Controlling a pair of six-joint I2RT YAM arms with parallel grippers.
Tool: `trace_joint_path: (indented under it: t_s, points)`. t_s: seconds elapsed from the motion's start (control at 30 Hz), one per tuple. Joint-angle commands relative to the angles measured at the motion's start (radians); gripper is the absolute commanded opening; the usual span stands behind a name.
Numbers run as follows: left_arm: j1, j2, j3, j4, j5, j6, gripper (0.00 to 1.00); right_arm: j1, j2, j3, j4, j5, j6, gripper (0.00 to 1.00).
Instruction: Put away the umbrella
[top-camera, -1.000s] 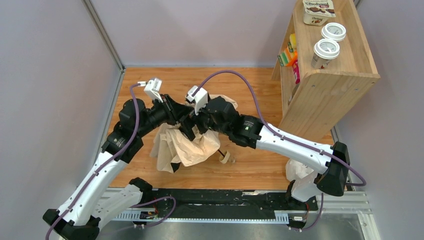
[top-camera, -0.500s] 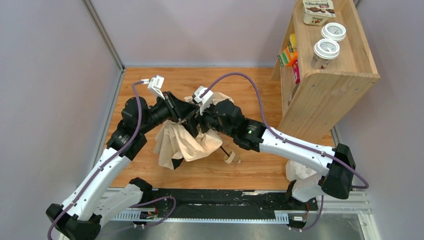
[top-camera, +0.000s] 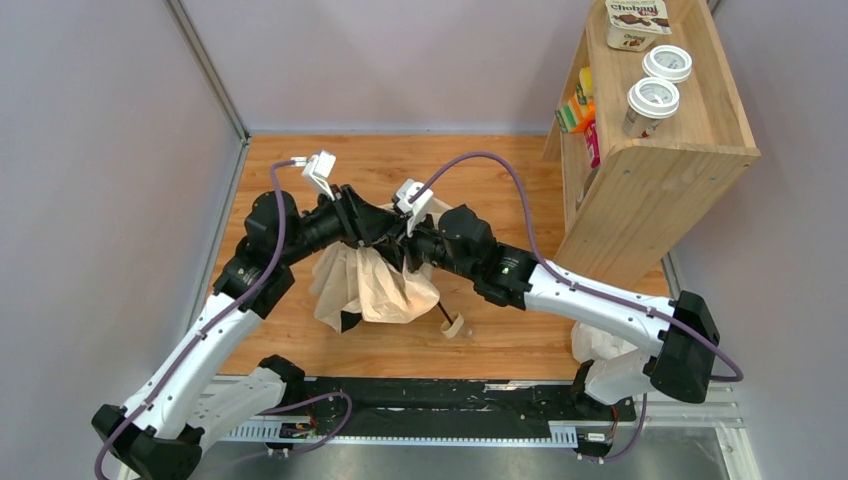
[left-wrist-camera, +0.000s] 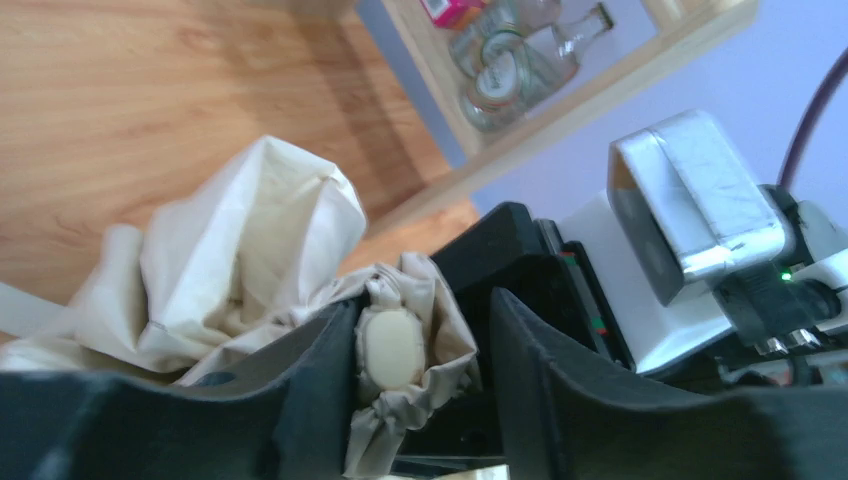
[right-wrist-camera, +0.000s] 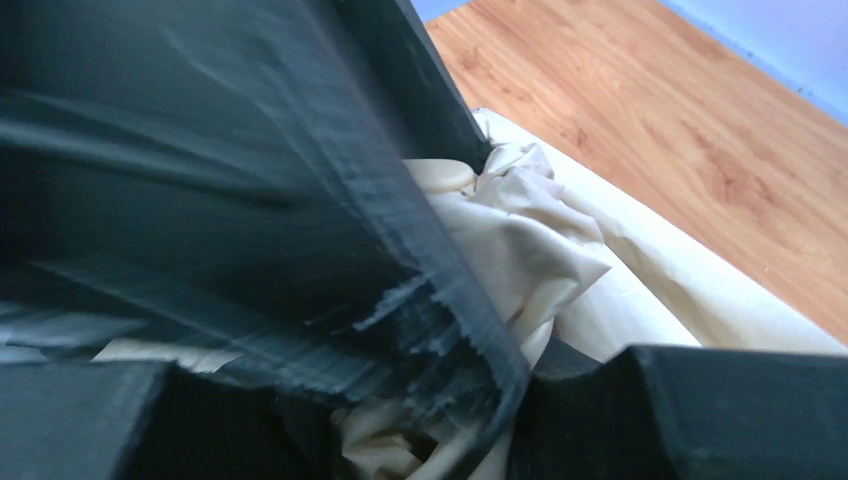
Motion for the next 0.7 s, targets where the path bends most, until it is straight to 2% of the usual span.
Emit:
trace_joint_path:
  t_s: [0.0, 0.1, 0.2, 0.3, 0.33, 0.47, 0.53, 0.67]
  points:
    - [-0.018, -0.038, 0.148, -0.037, 0.044, 0.069, 0.64, -0.008, -0.047, -0.038, 0.029, -0.010, 0.031, 0.00]
    - [-0.018, -0.087, 0.196, -0.166, -0.065, 0.179, 0.65, -0.037, -0.064, -0.038, -0.005, -0.010, 0.061, 0.00]
    - [-0.018, -0.203, 0.173, -0.243, -0.241, 0.227, 0.66, -0.072, -0.081, -0.031, -0.061, 0.065, 0.106, 0.00]
    - [-0.018, -0.286, 0.113, -0.262, -0.296, 0.236, 0.55, -0.098, -0.071, 0.010, -0.112, 0.140, 0.166, 0.00]
    - [-0.018, -0.300, 0.104, -0.262, -0.265, 0.232, 0.55, -0.109, -0.062, 0.036, -0.129, 0.151, 0.190, 0.00]
    - [-0.018, -0.264, 0.066, -0.277, -0.112, 0.209, 0.66, -0.133, -0.013, 0.145, -0.193, 0.143, 0.221, 0.00]
    - [-0.018, -0.222, 0.046, -0.274, -0.050, 0.183, 0.68, -0.133, 0.010, 0.199, -0.242, 0.174, 0.216, 0.00]
    - [-0.018, -0.107, -0.005, -0.151, 0.109, 0.111, 0.68, -0.132, 0.024, 0.238, -0.256, 0.177, 0.212, 0.00]
